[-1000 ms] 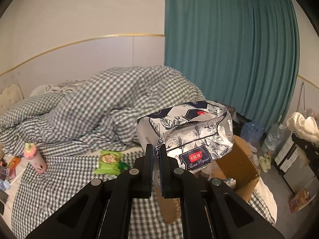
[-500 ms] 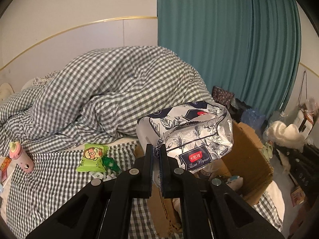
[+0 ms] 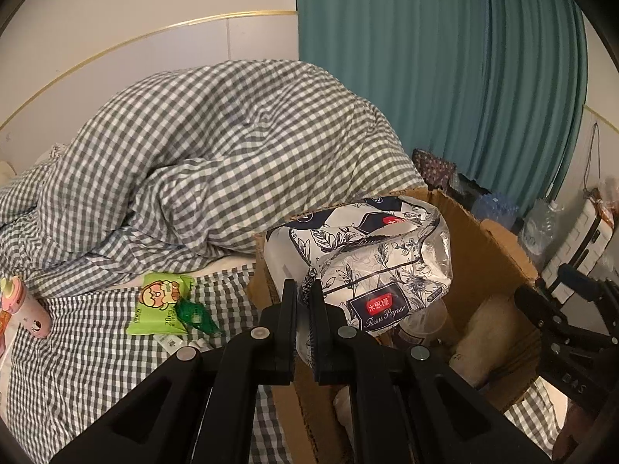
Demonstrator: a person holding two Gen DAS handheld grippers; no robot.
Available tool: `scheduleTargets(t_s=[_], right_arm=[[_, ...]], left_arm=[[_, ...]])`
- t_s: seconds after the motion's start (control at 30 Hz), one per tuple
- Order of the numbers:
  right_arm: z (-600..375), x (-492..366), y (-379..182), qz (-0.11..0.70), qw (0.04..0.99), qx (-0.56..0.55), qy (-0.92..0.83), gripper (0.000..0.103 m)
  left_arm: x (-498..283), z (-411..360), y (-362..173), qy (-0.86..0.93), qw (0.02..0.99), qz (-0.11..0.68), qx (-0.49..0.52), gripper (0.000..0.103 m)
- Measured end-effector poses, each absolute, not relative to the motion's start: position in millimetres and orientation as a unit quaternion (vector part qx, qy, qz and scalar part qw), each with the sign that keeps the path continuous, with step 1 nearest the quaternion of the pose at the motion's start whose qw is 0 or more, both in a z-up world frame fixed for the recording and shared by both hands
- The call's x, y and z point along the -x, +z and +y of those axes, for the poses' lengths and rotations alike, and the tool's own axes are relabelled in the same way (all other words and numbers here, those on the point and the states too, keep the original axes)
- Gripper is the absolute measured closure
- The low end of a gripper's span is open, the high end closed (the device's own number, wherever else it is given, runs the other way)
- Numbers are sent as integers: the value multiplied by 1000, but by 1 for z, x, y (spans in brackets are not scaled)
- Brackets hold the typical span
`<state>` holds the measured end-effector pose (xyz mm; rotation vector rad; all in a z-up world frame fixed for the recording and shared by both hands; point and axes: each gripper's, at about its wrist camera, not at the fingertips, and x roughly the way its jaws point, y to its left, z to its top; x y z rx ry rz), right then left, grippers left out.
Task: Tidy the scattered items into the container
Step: 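Lower the lace cloth and tissue pack into the box and open both tools, then withdraw both open tools from the box back over the bed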
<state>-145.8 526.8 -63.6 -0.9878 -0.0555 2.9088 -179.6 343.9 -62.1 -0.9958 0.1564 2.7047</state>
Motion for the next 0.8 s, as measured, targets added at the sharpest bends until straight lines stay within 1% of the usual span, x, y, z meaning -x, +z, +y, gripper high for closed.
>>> scheduleTargets(t_s=[0.27,0.33,0.37,0.43,0.47,0.5,0.53,0.57,0.63,0.7,0.77,0.8], right_arm=[[543,138,-60,-3,52,313,948,18],[544,137,-59,-3,56,312,948,18],[544,136,-58,-2,58,311,949,18],[544,134,-56,-2,60,310,949,18],[545,133,-55,-1,61,308,949,18],[546,131,-54,0,61,307,950,18],[546,130,-52,1,61,306,950,18],[545,128,-50,2,62,304,951,18],[544,124,-46,2,63,302,951,18],[541,120,-42,2,62,300,952,18],[537,114,-36,1,62,295,953,15],[535,112,-32,0,62,292,954,11]], left_arm=[[186,366,-78,920,144,67,357,98],[186,371,-79,918,147,70,362,96],[185,373,-79,917,148,72,363,91],[184,375,-78,917,151,72,363,80],[184,376,-77,916,154,71,363,62],[182,375,-75,917,156,70,361,40],[180,374,-72,919,156,68,355,32],[177,372,-68,923,155,66,347,26],[172,366,-60,926,154,59,339,20],[169,360,-52,930,148,55,333,7],[165,351,-45,935,139,54,323,1],[163,347,-41,937,135,54,318,0]])
